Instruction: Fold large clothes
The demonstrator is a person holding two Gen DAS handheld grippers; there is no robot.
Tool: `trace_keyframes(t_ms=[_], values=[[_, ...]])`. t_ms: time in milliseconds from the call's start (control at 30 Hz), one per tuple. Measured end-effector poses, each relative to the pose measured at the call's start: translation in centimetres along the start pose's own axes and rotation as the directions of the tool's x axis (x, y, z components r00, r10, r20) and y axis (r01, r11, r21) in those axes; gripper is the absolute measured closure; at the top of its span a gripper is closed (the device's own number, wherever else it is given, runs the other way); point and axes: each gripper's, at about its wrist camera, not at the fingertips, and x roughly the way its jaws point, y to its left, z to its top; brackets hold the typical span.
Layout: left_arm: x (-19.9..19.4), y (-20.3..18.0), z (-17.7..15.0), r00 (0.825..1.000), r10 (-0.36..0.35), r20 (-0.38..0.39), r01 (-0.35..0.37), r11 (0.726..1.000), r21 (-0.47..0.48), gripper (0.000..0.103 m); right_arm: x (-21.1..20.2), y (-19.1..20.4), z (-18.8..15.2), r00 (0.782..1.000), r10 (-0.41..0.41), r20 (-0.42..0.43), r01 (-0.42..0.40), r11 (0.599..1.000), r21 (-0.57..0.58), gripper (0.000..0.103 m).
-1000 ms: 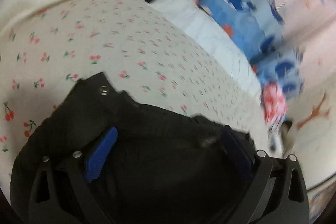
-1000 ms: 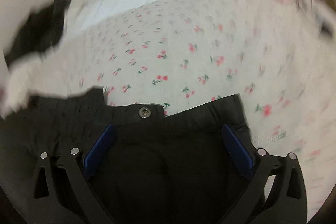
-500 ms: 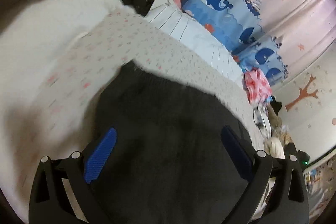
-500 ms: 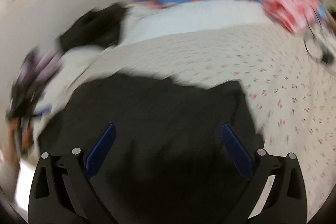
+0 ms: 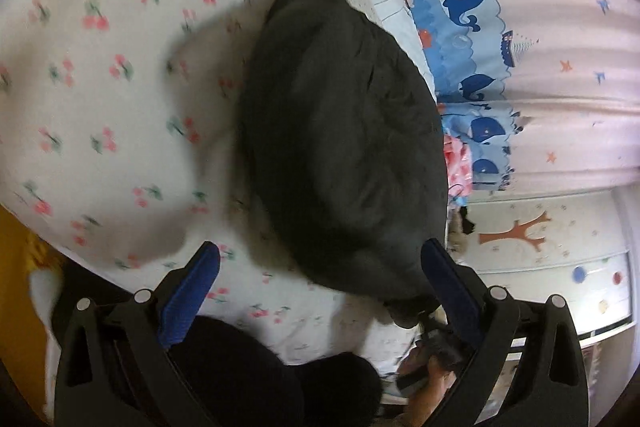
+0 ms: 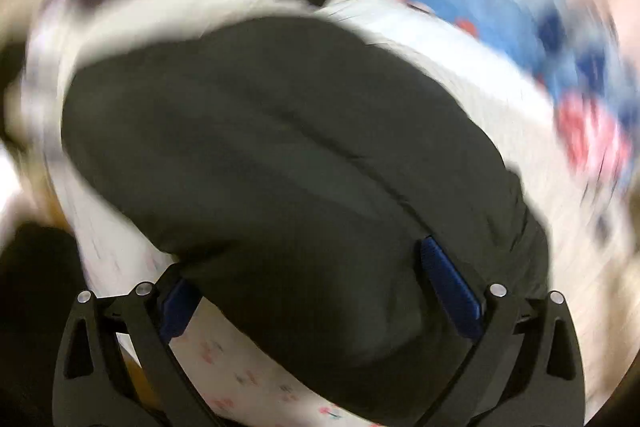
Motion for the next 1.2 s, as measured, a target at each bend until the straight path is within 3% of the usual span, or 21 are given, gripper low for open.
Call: trace_keyframes(t_ms=[100, 233, 300, 333, 367, 400, 433, 500, 533, 600, 667, 700, 733, 767, 800, 867, 933, 967, 1033, 1133, 1200], values=[[2.3, -0.8, 0.6, 1.0, -0.015, -0.019, 0.015, 1.0, 0.007, 0.007, -0.5, -1.1, -0.2, 0.999, 0.032, -0.009, -0.031, 0.998, 0.056, 0.006], [5.3, -1.3, 2.7, 0.998, 0.043, 0.037, -0.042, 0.999, -0.016, 0.007, -2.2, -2.3, -2.4, 0.994, 0.108, -0.034, -0.103, 0.987, 0.126, 0.006], [5.3, -1.9, 3.1, 0.998, 0.002, 0.07, 0.001, 0.999, -0.042, 0.007, -4.6, -5.4, -4.9, 0.982, 0.187, 0.025, -0.186, 0.941, 0.284, 0.006], [5.0, -2.3, 3.2, 0.995, -0.019, 0.094, 0.023, 0.999, -0.041, 0.007, -5.6, -6.3, -6.7, 0.972, 0.224, 0.066, -0.232, 0.897, 0.375, 0.006], [4.8, -2.8, 3.3, 0.994, -0.023, 0.109, 0.025, 1.0, -0.011, 0.007, -6.6, -8.5, -8.9, 0.958, 0.262, 0.118, -0.286, 0.823, 0.491, 0.006], [5.0, -2.8, 3.4, 0.994, -0.012, 0.106, 0.012, 1.0, 0.005, 0.007, -7.0, -10.8, -11.6, 0.946, 0.282, 0.162, -0.32, 0.726, 0.608, 0.006], [5.4, -2.5, 3.6, 0.996, 0.009, 0.094, -0.01, 1.0, 0.01, 0.007, -7.1, -12.4, -13.5, 0.939, 0.288, 0.186, -0.335, 0.653, 0.679, 0.006], [5.9, -1.4, 3.9, 0.996, 0.028, 0.088, -0.025, 0.999, -0.03, 0.007, -6.4, -15.9, -17.8, 0.907, 0.326, 0.266, -0.398, 0.458, 0.795, 0.006], [5.8, -1.4, 3.8, 0.995, 0.023, 0.094, -0.02, 0.999, -0.031, 0.007, -5.9, -16.8, -18.8, 0.896, 0.338, 0.288, -0.413, 0.396, 0.82, 0.006], [5.6, -1.9, 3.6, 0.994, 0.023, 0.11, -0.02, 0.999, -0.03, 0.007, -4.2, -18.2, -20.0, 0.848, 0.383, 0.365, -0.483, 0.279, 0.83, 0.006], [5.6, -2.0, 3.6, 0.992, 0.031, 0.122, -0.026, 0.999, -0.041, 0.008, -2.7, -18.8, -19.8, 0.837, 0.38, 0.393, -0.497, 0.231, 0.837, 0.006], [5.6, -1.8, 3.7, 0.99, 0.034, 0.133, -0.027, 0.998, -0.056, 0.009, -2.5, -19.2, -19.2, 0.833, 0.367, 0.414, -0.51, 0.222, 0.831, 0.006], [5.6, -1.8, 3.7, 0.989, 0.035, 0.143, -0.026, 0.997, -0.068, 0.025, -2.4, -19.6, -18.5, 0.832, 0.356, 0.425, -0.518, 0.226, 0.825, 0.006], [5.6, -1.9, 3.9, 0.989, 0.034, 0.144, -0.024, 0.997, -0.07, 0.052, -2.6, -19.9, -17.8, 0.828, 0.34, 0.446, -0.533, 0.233, 0.813, 0.008], [5.6, -2.8, 4.3, 0.991, 0.02, 0.135, -0.016, 0.999, -0.032, 0.059, -2.9, -20.3, -16.7, 0.816, 0.33, 0.475, -0.559, 0.24, 0.794, 0.012], [4.3, -5.2, 4.5, 0.986, 0.007, 0.168, -0.018, 0.998, 0.067, 0.073, -4.3, -20.4, -14.3, 0.819, 0.305, 0.486, -0.568, 0.31, 0.762, 0.048], [2.8, -7.3, 4.1, 0.979, -0.026, 0.201, -0.004, 0.99, 0.144, 0.077, -6.1, -20.3, -12.9, 0.835, 0.277, 0.475, -0.549, 0.385, 0.742, 0.068], [2.0, -8.1, 3.9, 0.975, -0.048, 0.218, 0.009, 0.984, 0.176, 0.078, -6.6, -20.2, -12.9, 0.845, 0.27, 0.462, -0.534, 0.407, 0.741, 0.071], [0.3, -8.7, 3.0, 0.966, -0.073, 0.247, 0.016, 0.974, 0.226, 0.078, -6.4, -19.2, -14.2, 0.878, 0.285, 0.383, -0.475, 0.43, 0.768, 0.071], [1.0, -5.9, 2.5, 0.977, -0.004, 0.212, -0.044, 0.975, 0.22, 0.076, -4.9, -17.7, -17.6, 0.929, 0.301, 0.218, -0.343, 0.469, 0.814, 0.069], [2.0, -2.0, 2.5, 0.988, 0.025, 0.155, -0.044, 0.992, 0.119, 0.061, -6.1, -17.5, -19.7, 0.952, 0.233, 0.201, -0.29, 0.464, 0.837, 0.057]])
